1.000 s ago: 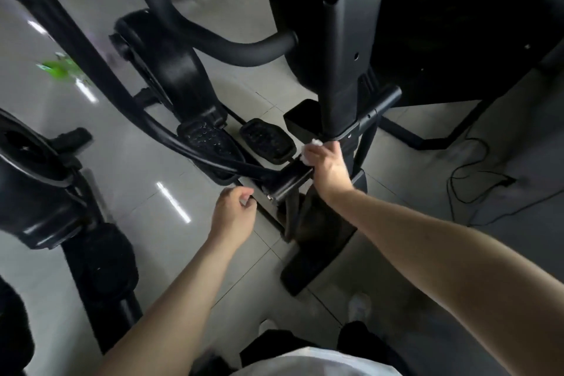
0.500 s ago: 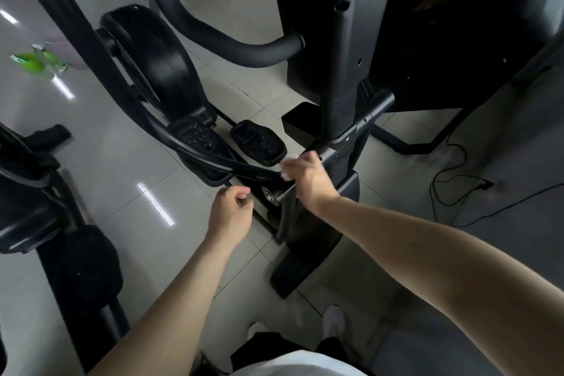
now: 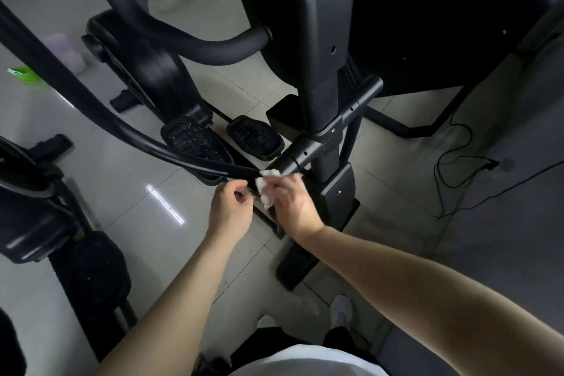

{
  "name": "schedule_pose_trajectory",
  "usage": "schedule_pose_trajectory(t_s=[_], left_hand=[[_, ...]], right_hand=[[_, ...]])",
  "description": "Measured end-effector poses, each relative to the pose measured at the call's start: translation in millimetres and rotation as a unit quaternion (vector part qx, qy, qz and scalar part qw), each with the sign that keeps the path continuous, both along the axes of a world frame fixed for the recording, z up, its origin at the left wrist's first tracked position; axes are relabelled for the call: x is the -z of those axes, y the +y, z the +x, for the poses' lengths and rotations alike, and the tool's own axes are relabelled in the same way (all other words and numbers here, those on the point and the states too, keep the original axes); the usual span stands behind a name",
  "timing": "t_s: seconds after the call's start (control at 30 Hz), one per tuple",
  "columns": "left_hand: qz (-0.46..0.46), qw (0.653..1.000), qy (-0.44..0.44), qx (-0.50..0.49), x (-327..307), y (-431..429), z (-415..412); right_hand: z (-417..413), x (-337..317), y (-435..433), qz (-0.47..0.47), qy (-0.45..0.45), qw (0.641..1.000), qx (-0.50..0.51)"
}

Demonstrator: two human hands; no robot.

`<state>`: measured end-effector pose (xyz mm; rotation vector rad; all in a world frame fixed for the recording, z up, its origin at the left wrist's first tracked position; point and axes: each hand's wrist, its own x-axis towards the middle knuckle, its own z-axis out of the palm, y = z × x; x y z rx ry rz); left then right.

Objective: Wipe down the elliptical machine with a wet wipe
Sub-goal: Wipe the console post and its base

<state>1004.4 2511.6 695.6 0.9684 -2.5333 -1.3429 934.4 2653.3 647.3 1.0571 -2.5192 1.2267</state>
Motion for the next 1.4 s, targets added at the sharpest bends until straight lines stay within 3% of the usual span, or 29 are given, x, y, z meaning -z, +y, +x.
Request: schedule_pose_trajectory(t_s=[0.13,0.27,0.4,0.57,0.73,0.83,1.03,1.17,1.4], left_hand=[[0.001,1.0,-0.011,0.006,1,6,-3],[-0.006,1.0,-0.025,-0.002,1,10,-3],[-0.006,1.0,-0.025,-0.01,4,13,-5],[0.005,1.0,-0.017,-0.023,5,18,-3],[0.013,0.999,-0.015,-0.026,1,21,2],[0.014,0.999,-0.011,-0.04,-1,23,4],[0.029,0.996,-0.018,-0.085,-2,19,12],[0.04,0.992,-0.024,-0.114,-7,14,18],[0.057,0.992,-0.004,-0.117,-7,6,32]], right_hand=[[-35,-21,16,-0.049,-0.169,0.973,0.153],[-36,-26,8,-0.098,-0.24,0.942,0.212],[4,-14,-4,-0.051,-0.314,0.927,0.201],[-10,-16,6,-0.028,-0.326,0.934,0.142],[-68,-37,29,-0.093,-0.275,0.932,0.216],[-70,-34,25,-0.057,-0.228,0.952,0.198],[-29,-25,-30,0.053,-0.047,0.997,0.031],[-10,-41,-48,0.135,0.049,0.982,-0.123],[-19,-21,-5,0.089,-0.031,0.987,-0.127]])
